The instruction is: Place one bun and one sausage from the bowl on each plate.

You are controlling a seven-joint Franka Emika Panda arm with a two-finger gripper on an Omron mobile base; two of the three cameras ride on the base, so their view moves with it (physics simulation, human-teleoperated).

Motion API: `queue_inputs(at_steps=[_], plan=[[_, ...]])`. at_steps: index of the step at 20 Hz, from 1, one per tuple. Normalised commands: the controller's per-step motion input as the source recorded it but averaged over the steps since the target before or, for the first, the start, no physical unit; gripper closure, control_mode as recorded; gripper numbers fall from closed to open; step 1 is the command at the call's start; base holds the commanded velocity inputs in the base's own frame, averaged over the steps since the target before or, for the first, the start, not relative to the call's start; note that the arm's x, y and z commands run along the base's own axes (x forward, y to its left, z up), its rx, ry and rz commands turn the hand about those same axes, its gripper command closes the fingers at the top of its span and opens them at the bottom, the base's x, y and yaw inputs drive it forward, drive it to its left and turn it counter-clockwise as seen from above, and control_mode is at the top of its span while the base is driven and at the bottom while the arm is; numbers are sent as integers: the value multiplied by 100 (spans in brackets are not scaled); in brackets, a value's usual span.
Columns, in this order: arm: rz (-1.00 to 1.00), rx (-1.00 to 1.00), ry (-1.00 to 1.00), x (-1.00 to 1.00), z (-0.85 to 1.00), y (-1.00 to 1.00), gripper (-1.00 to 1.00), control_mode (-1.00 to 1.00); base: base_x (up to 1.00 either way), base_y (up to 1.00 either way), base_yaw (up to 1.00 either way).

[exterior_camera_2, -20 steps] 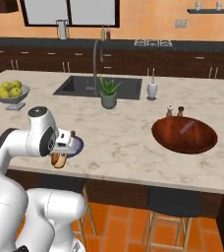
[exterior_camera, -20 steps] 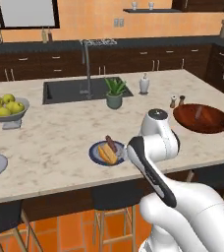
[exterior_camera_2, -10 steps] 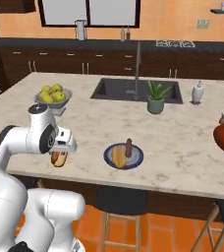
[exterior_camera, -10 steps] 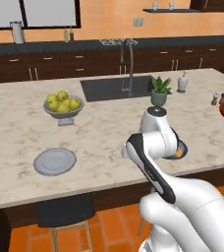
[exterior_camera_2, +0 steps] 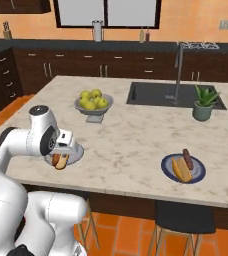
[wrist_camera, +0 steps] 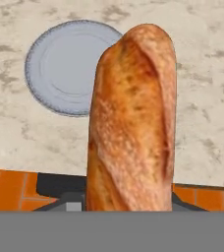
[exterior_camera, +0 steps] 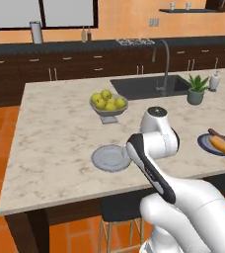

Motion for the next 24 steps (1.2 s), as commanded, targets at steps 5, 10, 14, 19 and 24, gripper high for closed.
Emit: queue_inputs(at_steps=[5,10,14,19,24], plan=[[0,0,0,0,0,0,100,100,27,84,-1],[0,0,0,0,0,0,100,100,61,5,0],[0,0,1,12,0,0,100,-100,0,0,0],[0,0,14,91,-3,0,100,-100,0,0,0],[-2,0,5,100,-37,0,100,-100,0,0,0]])
